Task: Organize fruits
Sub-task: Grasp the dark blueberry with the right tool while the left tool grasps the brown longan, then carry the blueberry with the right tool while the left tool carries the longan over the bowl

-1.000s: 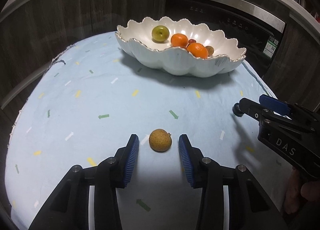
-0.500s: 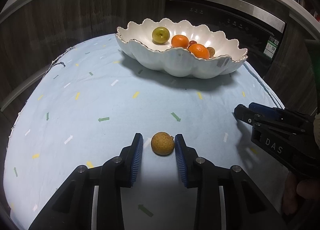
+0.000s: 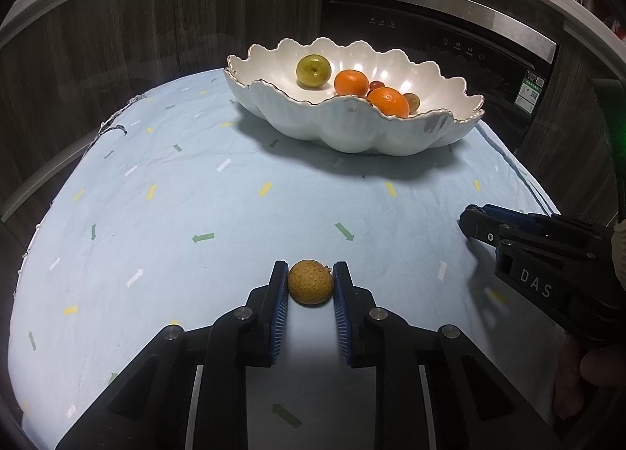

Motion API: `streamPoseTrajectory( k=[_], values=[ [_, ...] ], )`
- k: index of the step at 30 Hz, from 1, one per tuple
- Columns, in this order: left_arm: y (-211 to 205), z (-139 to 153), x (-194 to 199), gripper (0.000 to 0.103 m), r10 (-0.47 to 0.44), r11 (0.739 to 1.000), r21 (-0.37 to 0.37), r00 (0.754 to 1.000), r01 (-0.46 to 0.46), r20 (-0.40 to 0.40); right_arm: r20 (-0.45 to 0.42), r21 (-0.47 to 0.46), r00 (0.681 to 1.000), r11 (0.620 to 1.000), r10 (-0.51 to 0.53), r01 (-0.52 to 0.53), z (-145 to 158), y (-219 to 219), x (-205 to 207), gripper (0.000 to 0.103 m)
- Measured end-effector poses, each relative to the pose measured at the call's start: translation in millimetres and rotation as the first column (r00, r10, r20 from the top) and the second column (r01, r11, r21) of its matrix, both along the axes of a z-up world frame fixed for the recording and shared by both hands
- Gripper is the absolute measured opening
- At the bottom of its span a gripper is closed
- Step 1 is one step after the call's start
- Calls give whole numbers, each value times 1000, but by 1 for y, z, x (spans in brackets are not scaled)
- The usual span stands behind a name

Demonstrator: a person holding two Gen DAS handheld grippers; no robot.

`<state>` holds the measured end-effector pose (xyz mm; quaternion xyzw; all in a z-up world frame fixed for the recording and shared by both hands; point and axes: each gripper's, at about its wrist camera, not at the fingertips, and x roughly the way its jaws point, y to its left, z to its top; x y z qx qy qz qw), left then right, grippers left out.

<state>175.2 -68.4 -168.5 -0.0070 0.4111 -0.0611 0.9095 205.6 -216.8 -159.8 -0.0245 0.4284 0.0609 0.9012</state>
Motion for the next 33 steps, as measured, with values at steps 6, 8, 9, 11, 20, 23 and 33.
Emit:
streamPoseTrajectory(
  k=[6,8,9,11,20,23,33],
  values=[
    [3,6,0,23,7,1000,0,1000,-7,14,5,2,1000,1000,2,-2,4,1,-4,22],
    [4,9,0,23,6,1000,3,1000,-6,20,11,2,1000,1000,4,-4,7,2,-5,22],
    [4,10,0,23,6,1000,3,1000,-6,21,14,2,1000,1000,5,-5,9,2,-6,22],
    [5,13,0,23,9,1000,3,1000,-9,28,20,2,1000,1000,6,-6,13,3,-8,22],
    [11,29,-1,23,20,1000,-10,998,-20,56,54,1,998,1000,11,-11,33,7,-16,22],
    [13,35,-2,23,25,1000,-14,997,-24,68,69,0,998,1000,15,-15,41,10,-18,22],
    [16,55,1,23,28,999,-25,995,-26,91,110,-1,994,1000,18,-18,65,16,-23,22]
  ],
)
